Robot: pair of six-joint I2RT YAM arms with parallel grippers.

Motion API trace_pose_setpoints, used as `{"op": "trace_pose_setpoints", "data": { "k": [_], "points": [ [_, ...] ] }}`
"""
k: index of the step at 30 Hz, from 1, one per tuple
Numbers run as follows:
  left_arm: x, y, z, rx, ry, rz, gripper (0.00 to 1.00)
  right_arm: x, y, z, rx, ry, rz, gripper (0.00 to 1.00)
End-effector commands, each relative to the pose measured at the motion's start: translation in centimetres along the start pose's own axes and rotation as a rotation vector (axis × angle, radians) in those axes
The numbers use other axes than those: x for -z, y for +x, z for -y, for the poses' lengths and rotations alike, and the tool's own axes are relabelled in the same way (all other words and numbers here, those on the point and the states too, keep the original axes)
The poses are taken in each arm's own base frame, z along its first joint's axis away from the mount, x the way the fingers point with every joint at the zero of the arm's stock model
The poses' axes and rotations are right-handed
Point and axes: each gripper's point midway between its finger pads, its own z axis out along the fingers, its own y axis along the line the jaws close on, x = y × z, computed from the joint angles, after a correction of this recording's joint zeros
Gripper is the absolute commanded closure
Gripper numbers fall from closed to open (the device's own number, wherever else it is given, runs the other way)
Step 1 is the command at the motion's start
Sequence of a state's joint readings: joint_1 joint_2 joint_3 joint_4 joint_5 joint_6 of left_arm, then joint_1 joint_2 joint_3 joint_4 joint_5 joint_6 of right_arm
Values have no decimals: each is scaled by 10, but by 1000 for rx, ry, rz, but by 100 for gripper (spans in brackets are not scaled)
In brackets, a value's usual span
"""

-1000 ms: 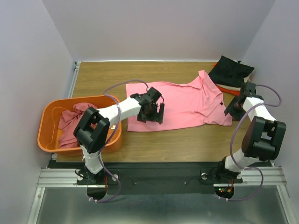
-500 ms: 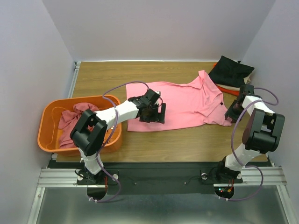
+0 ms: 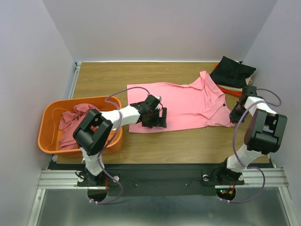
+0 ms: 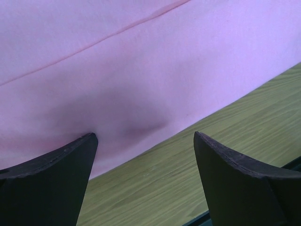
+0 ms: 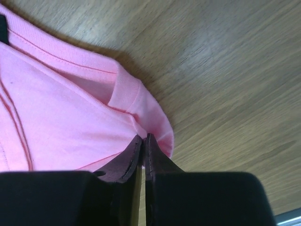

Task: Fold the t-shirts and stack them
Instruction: Fold the tshirt

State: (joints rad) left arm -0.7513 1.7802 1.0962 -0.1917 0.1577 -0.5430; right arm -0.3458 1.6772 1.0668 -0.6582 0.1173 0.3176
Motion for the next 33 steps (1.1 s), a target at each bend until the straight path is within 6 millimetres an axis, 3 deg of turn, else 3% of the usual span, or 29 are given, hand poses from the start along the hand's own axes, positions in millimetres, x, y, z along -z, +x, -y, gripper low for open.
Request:
{"op": "trace_pose_setpoints", "data": {
  "k": [1, 3, 10, 15, 22, 27, 30, 31, 33],
  "points": [
    [-12, 37, -22, 14, -44, -89, 4, 7, -32, 8, 18, 45, 88, 93],
    [-10, 41, -25, 14, -49, -85, 4, 13, -52, 12, 34, 79, 130, 94],
    [-3, 46, -29, 12, -50, -81, 4, 16, -80, 31, 27, 176, 169, 95],
    [1, 41, -18, 0, -22, -70, 4, 13, -83, 48, -12, 203, 160, 95],
    [10, 38, 15, -40, 43, -69, 3, 12, -76, 69, -47, 271, 151, 95],
    [29, 38, 22, -34, 36, -53, 3, 16, -79, 91, -117, 297, 162, 94],
    [47, 31, 18, -30, 2, -14, 3, 17, -81, 89, -128, 286, 166, 80],
    [52, 25, 16, -23, -16, 12, 3, 18, -81, 86, -129, 269, 164, 71],
    [71, 11, 21, -18, -17, 69, 2, 24, -87, 77, -132, 216, 180, 64]
  ]
}}
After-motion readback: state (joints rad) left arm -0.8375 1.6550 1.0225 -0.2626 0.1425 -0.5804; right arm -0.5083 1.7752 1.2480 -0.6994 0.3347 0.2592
